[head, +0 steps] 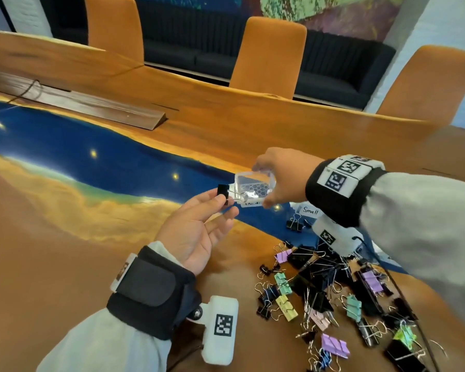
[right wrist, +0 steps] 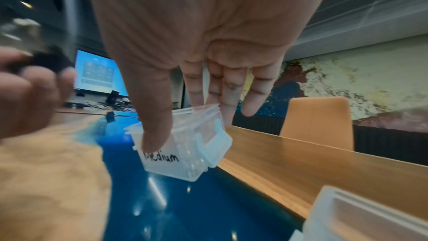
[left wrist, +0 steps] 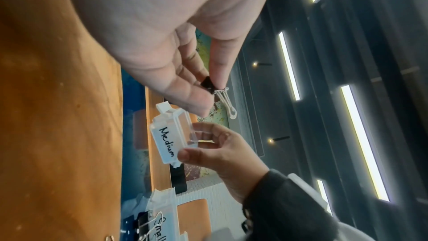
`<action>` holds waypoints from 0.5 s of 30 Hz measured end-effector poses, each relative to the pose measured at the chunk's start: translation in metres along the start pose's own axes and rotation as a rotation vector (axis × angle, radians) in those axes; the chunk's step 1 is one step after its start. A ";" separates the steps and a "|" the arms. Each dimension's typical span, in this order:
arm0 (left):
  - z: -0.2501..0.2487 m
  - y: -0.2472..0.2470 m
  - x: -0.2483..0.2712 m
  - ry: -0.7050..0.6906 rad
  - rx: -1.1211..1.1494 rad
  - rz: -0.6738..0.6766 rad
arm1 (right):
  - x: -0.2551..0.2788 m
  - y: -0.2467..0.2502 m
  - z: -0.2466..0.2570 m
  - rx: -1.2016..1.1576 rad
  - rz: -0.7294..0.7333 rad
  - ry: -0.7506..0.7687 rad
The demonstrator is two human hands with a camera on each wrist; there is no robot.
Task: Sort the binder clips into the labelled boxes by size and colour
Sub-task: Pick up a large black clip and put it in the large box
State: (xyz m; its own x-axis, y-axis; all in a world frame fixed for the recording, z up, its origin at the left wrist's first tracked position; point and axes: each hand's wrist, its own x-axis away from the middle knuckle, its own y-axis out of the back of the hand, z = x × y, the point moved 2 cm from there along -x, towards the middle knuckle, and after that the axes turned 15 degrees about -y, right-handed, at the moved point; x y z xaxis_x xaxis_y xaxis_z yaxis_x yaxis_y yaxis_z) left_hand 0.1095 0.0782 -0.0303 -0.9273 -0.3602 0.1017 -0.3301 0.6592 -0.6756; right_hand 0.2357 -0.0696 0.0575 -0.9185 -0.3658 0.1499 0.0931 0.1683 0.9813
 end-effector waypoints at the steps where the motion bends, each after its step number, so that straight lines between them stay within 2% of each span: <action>1: -0.001 0.000 0.000 -0.042 -0.079 0.019 | 0.011 0.001 0.000 0.006 0.001 0.010; 5: -0.001 -0.010 0.003 -0.218 -0.464 0.099 | 0.049 0.002 0.000 0.009 -0.024 0.022; 8: 0.002 -0.024 0.009 -0.281 -0.577 0.164 | 0.065 0.000 0.000 -0.009 -0.061 0.009; 12: 0.004 -0.034 0.010 -0.348 -0.714 0.144 | 0.080 0.000 0.000 -0.058 -0.090 -0.004; 15: 0.007 -0.041 0.011 -0.349 -0.825 0.097 | 0.087 0.002 -0.001 -0.097 -0.089 -0.012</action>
State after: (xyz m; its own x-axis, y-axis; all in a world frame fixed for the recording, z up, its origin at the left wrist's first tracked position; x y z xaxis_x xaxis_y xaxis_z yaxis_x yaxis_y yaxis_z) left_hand 0.1145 0.0427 -0.0066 -0.8957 -0.3699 -0.2468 -0.3998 0.9129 0.0826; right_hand 0.1559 -0.1021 0.0730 -0.9294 -0.3642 0.0604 0.0468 0.0460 0.9978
